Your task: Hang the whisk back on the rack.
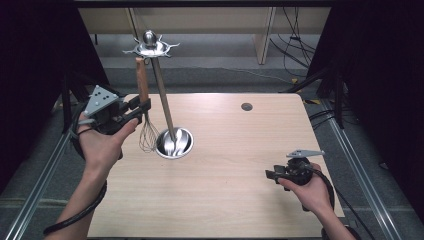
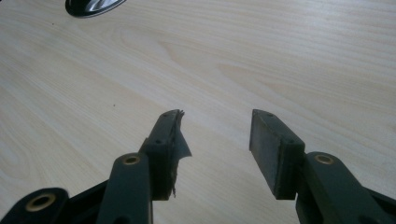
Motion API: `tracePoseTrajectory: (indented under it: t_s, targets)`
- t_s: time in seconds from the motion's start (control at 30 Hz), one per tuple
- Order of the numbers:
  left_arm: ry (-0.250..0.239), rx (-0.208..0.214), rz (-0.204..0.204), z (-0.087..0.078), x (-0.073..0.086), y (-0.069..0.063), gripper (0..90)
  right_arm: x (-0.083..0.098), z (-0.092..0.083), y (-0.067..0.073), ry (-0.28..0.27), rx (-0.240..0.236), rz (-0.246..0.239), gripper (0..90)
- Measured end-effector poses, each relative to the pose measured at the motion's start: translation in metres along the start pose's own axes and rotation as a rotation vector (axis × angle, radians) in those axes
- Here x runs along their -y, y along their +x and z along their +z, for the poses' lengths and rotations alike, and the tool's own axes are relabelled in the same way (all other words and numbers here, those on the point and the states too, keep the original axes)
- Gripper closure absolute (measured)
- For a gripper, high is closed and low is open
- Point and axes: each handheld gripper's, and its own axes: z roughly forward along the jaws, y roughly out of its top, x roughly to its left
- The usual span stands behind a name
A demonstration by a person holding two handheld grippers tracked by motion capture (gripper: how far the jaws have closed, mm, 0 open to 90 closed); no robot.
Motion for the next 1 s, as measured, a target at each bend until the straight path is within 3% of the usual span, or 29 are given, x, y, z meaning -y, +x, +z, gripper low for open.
tracePoseTrajectory:
  t_s: [0.2,0.3,0.6,1.0]
  targets:
    - [0.011,-0.007,-0.005,0.0016,-0.0016,0.0016,68.7,-0.0002,0.0,-0.0007,-0.008,0.002,-0.018,54.1]
    - [0.013,-0.01,-0.006,0.0022,-0.0017,0.0021,68.8,-0.0001,-0.0004,-0.0001,-0.001,0.001,0.0,54.1]
    - [0.021,-0.011,-0.004,0.0038,-0.0034,0.003,68.8,-0.0002,0.0,-0.0008,-0.01,0.0,-0.017,54.0]
    - [0.034,-0.016,-0.004,0.0073,-0.0046,0.006,68.7,-0.0001,-0.0003,0.0,-0.001,0.0,0.0,54.0]
